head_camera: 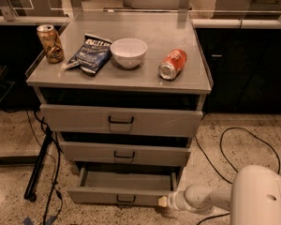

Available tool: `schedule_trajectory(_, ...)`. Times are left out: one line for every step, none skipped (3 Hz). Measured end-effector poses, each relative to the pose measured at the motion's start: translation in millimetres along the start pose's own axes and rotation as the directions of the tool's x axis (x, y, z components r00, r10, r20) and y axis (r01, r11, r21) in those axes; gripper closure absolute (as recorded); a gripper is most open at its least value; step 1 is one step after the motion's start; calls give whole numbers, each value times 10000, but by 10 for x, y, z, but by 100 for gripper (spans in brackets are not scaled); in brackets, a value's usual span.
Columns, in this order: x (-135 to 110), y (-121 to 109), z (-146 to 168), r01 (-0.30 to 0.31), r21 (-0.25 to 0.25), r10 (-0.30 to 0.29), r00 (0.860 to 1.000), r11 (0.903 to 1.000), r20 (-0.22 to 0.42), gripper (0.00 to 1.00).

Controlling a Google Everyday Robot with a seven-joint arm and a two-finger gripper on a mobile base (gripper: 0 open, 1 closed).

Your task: Close bottom drawer

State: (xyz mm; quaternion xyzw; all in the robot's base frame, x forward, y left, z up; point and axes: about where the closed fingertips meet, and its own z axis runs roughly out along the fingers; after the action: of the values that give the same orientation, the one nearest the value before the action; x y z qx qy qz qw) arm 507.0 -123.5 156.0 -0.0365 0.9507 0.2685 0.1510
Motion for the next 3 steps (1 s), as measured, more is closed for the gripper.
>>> schedule_trajectory(-223,-81,-40,-554,110,544,9955,9984,779,100)
schedule_trajectory(-499,-139,-115,-702,280,652,9864,9971,1511,100)
schedule_trajectory(-724,-195,-159,-775,349,691,9776,9964,1986,100)
